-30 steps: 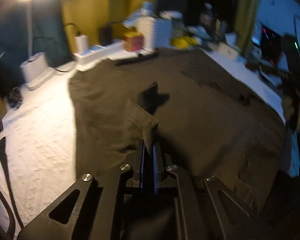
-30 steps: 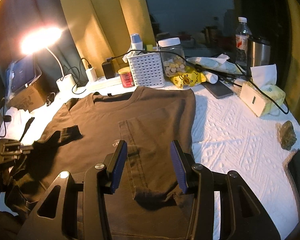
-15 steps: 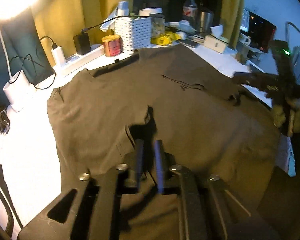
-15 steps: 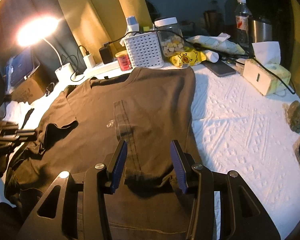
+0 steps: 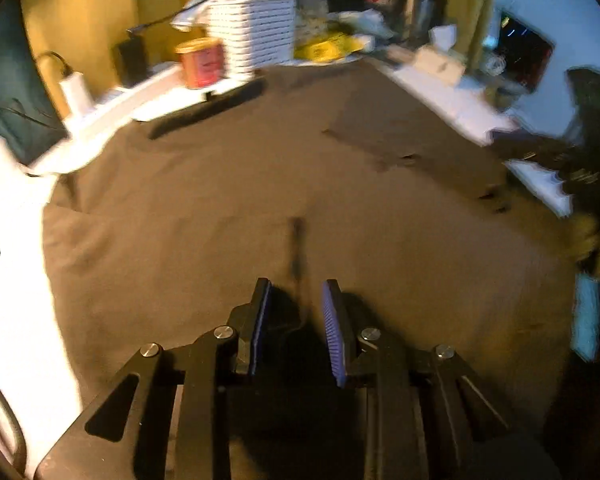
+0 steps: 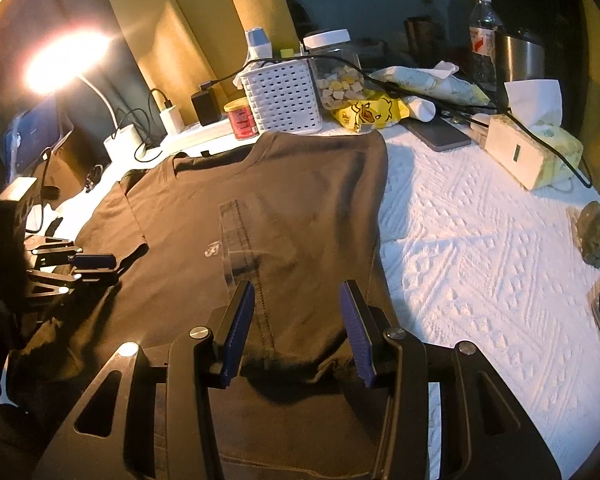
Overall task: Fold small clothes
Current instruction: 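Grasp the shirt side edge with the left tool and fold it inward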
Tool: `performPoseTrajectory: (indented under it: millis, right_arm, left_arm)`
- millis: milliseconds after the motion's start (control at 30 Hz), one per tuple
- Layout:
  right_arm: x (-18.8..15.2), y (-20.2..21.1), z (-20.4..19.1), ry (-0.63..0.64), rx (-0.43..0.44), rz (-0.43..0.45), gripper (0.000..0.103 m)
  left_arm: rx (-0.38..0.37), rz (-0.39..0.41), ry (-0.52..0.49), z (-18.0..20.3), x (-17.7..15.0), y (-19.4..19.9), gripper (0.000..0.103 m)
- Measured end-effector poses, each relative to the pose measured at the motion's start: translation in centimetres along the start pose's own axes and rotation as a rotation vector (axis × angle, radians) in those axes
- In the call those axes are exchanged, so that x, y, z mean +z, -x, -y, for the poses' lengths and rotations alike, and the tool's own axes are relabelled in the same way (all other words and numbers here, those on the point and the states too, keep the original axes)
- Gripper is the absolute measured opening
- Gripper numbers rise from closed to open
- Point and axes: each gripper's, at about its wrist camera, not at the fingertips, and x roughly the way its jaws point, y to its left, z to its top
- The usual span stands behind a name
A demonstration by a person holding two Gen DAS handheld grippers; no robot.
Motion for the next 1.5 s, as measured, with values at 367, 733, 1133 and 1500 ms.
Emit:
performPoseTrajectory:
  millis: [367, 733, 1133, 1500]
  right_arm:
    - [-0.3, -0.3, -1.4, 0.031, 0.004, -0.021, 0.047]
    - [-0.6, 0.3, -3.8, 0.065, 0.003, -0.022, 0.047]
    - [-0.9, 1.3, -3.8, 0.065, -0.015, -0.015, 0.047]
    - [-2.2, 0.3, -4.7, 0.070, 0.009, -0.064, 0.047]
  left_arm:
    - [0.104, 0.004, 0.009, 0.4, -3.8, 5.3, 0.046]
    - [0.158, -0.004, -0.018, -0.1, -6.5, 5.2, 0.046]
    - [0.118, 0.009, -0.056, -0.2, -6.6, 4.8, 0.006]
    - [0.153, -0.090, -0.103, 1.1, -7.7, 5.1, 0.009]
